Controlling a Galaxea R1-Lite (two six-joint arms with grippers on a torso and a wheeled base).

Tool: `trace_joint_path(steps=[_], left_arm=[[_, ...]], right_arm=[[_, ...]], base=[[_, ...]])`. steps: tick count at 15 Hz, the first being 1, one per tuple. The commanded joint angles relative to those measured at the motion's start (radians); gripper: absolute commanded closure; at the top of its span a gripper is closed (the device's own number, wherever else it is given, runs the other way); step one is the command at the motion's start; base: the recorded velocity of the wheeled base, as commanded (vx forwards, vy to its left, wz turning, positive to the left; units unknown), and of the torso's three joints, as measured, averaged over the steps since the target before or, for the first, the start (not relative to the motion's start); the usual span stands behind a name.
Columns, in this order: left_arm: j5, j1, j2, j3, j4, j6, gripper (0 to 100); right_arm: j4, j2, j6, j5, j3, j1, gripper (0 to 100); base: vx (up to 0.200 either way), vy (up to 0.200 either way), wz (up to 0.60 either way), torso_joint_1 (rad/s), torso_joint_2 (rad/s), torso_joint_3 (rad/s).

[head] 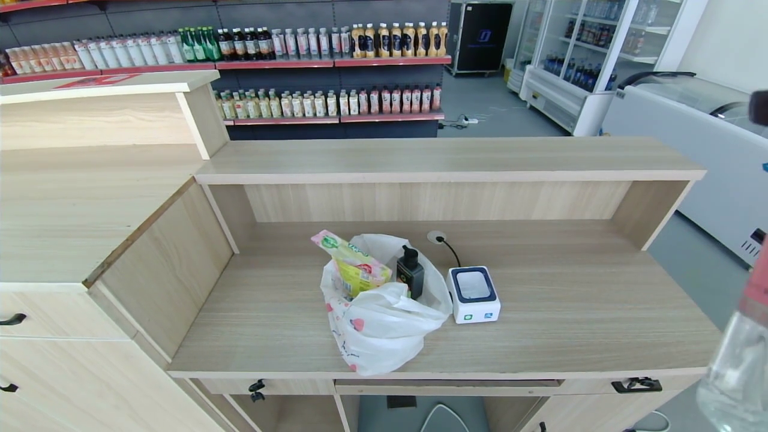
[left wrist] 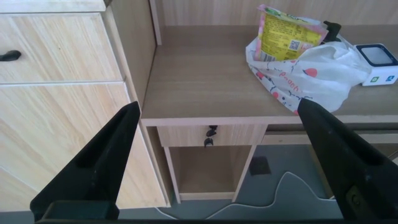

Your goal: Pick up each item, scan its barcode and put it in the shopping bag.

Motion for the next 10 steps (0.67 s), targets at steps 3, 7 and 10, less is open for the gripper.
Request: trace_joint_path(steps=[3, 7, 10], left_arm=[[0.0, 0.0, 0.001, 0.0, 0.0, 0.001, 0], [0.0, 0.0, 0.001, 0.0, 0.0, 0.001, 0], [0.0, 0.0, 0.001, 0.0, 0.0, -0.001, 0]], right_arm=[[0.004, 0.006, 0.012, -0.003, -0.056, 0.024, 100], [0.061, 0.006, -0.004, -0.003, -0.051, -0.019, 100], [0.325, -0.023, -0.444, 0.031, -0.026, -0.199, 100]], base=[[0.0, 0.0, 0.0, 0.0, 0.0, 0.0], [0.0, 0.0, 0.0, 0.0, 0.0, 0.0], [0.0, 0.0, 0.0, 0.0, 0.0, 0.0]])
